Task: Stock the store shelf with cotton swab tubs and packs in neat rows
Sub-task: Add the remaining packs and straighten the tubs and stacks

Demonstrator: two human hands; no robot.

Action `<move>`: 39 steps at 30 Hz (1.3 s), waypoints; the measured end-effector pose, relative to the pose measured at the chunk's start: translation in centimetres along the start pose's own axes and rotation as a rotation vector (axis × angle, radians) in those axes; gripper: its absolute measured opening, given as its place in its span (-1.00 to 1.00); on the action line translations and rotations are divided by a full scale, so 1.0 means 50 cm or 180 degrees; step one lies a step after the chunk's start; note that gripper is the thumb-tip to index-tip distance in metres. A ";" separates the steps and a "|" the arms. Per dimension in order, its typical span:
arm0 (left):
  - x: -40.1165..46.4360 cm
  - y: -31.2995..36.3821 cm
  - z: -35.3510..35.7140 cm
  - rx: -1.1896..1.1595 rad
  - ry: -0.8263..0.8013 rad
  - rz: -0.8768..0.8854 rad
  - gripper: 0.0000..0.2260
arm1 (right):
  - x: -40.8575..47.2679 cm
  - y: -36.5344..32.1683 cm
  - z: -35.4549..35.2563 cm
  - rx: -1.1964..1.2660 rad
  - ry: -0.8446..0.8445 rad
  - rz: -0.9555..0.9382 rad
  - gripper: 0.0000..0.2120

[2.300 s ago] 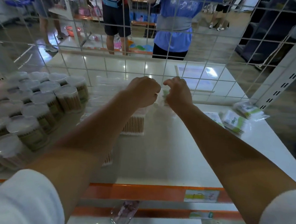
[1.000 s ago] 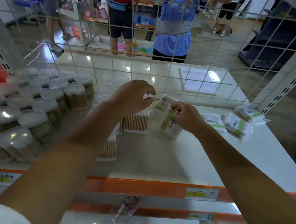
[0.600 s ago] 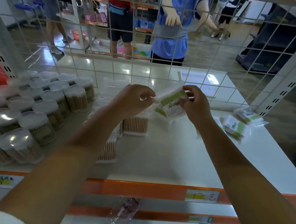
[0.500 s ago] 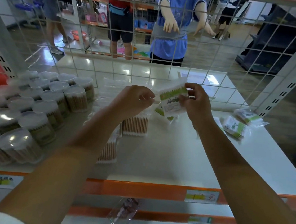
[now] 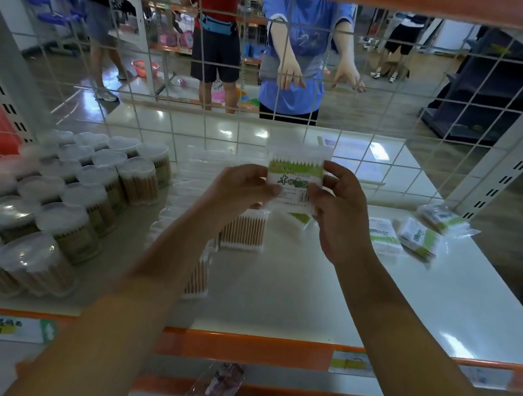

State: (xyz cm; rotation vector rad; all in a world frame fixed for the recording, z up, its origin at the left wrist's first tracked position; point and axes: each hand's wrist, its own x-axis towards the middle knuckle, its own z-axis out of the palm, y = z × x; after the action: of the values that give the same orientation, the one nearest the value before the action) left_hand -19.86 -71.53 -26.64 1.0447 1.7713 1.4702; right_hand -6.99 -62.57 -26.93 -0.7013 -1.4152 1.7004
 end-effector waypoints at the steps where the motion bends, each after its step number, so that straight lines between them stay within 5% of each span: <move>1: -0.003 -0.002 -0.002 -0.0104 0.0002 -0.0002 -0.87 | -0.004 0.001 0.002 0.0068 -0.0022 -0.0014 -0.63; 20: -0.046 0.002 -0.004 -0.1748 0.0208 0.0308 -0.76 | -0.023 0.004 0.030 -0.0616 0.0097 -0.0825 -0.85; 26: -0.059 0.003 0.004 -0.1107 0.0507 0.0627 -0.75 | -0.023 0.013 0.037 -0.1263 0.0156 -0.1025 -0.85; 34: -0.070 0.002 0.024 0.0179 0.0762 0.0951 -0.79 | -0.039 -0.003 0.042 -0.1124 -0.0540 -0.0846 -0.74; 39: -0.074 0.004 0.024 0.0430 0.0641 0.1039 -0.73 | -0.031 0.010 0.040 -0.1097 -0.0402 -0.0701 -0.78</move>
State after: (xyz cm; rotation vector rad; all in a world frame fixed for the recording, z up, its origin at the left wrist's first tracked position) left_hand -16.92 -74.09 -26.82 1.3470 1.9301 1.7210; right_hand -7.93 -64.99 -27.09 -0.6020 -1.8291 1.3646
